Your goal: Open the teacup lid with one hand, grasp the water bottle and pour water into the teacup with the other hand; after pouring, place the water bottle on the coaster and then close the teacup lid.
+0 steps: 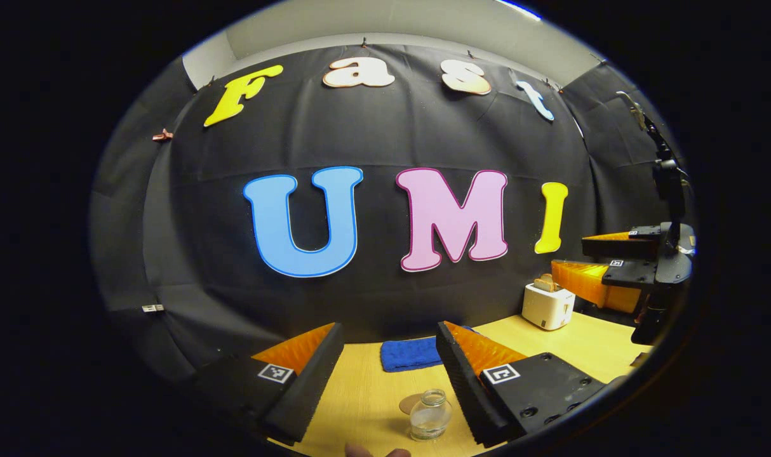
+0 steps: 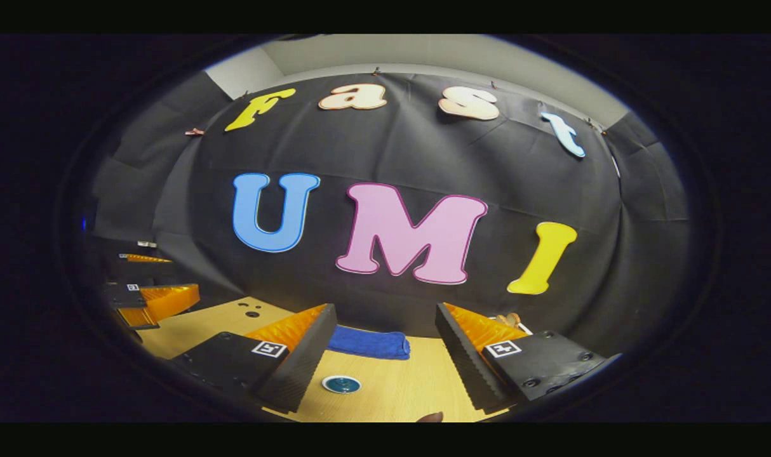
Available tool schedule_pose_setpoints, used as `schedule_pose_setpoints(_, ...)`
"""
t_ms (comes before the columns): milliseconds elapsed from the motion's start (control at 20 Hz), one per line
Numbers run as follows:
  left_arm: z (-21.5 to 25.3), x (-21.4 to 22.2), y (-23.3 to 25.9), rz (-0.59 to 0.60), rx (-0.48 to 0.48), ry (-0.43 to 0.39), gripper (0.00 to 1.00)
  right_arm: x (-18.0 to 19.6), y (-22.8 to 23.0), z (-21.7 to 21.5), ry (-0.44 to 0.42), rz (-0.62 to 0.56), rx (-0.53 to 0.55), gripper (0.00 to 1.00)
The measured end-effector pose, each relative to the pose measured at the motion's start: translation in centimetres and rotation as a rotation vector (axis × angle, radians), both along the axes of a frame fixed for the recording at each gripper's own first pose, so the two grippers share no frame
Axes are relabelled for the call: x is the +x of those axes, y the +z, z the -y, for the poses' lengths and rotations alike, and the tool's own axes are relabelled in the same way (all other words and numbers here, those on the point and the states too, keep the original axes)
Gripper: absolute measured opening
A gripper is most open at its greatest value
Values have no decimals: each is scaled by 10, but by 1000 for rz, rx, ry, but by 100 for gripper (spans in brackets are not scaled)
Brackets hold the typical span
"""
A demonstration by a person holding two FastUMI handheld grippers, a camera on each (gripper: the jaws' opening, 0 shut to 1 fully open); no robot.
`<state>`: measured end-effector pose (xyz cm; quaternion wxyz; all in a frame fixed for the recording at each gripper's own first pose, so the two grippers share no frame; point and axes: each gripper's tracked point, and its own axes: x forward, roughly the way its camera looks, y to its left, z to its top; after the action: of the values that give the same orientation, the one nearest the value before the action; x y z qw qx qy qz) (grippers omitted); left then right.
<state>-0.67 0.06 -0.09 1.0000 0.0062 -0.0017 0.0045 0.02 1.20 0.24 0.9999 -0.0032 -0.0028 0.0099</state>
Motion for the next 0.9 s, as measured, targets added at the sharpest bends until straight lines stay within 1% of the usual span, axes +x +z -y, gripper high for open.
schedule_pose_setpoints(200, 1, -4, -8, -11, -10, 0, 92, 4, -16, -4, 23, -21, -1, 97)
schedule_pose_setpoints(400, 9, -7, -39, -58, -9, -9, 92, 10, -59, -11, 61, -69, 19, 97)
schedule_pose_setpoints(650, 27, -7, -98, -125, 49, -36, 92, 26, -135, -26, 119, -147, 41, 97)
schedule_pose_setpoints(700, 32, -7, -112, -143, 50, -45, 96, 30, -150, -30, 132, -162, 42, 97)
schedule_pose_setpoints(750, 36, -8, -128, -161, 50, -50, 93, 33, -166, -34, 143, -175, 41, 98)
schedule_pose_setpoints(900, 43, -4, -176, -222, 36, -49, 96, 45, -205, -42, 164, -204, 35, 98)
